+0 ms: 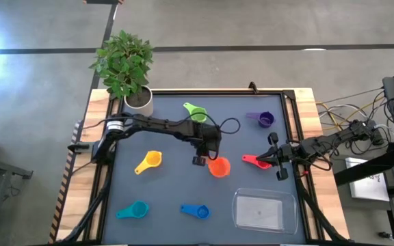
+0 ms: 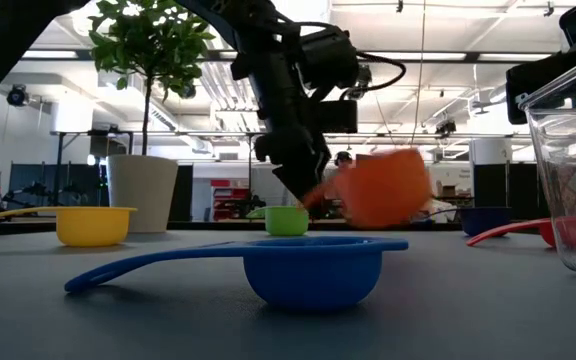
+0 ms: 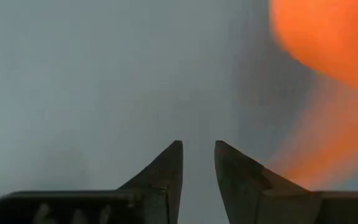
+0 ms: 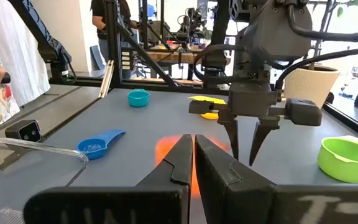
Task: Nest measuring cups in basket
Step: Adjust the orange measuring cup, then adjust the orange measuring cup on the table
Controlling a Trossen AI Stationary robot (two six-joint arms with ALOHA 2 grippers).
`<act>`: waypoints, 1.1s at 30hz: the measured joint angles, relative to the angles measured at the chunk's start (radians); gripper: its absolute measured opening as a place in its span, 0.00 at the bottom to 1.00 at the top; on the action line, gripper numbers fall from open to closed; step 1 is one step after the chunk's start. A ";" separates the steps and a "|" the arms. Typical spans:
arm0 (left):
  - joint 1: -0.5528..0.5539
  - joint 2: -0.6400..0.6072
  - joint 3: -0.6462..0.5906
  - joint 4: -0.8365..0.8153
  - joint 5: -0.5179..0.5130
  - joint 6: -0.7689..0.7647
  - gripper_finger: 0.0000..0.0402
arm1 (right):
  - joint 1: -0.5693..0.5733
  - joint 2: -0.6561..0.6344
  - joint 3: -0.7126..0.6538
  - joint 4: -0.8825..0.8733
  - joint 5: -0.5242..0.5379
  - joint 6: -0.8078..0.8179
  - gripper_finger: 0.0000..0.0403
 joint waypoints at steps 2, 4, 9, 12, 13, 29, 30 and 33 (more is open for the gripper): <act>-0.003 0.000 0.000 -0.020 -0.018 -0.014 0.19 | 0.000 0.000 0.000 0.000 0.000 0.000 0.02; -0.008 -0.001 0.000 -0.046 -0.035 -0.025 0.19 | 0.000 0.000 0.000 0.000 0.000 0.000 0.02; -0.022 -0.014 -0.001 -0.070 -0.042 -0.051 0.19 | 0.000 0.000 0.000 0.000 0.000 0.000 0.02; -0.030 -0.041 -0.001 -0.071 -0.043 -0.051 0.19 | 0.000 0.000 0.000 0.000 0.000 0.000 0.02; -0.032 -0.051 -0.001 -0.072 -0.045 -0.051 0.19 | 0.000 0.000 0.000 0.000 0.000 0.000 0.02; -0.104 -0.147 0.001 0.170 0.025 -0.200 0.31 | 0.000 0.000 0.000 0.000 0.000 0.000 0.02; -0.104 -0.146 0.001 0.186 0.023 -0.220 0.33 | 0.000 0.000 0.000 0.000 0.000 0.000 0.02; -0.106 -0.137 0.000 0.211 0.018 -0.234 0.41 | 0.000 0.000 0.000 0.000 0.000 0.000 0.02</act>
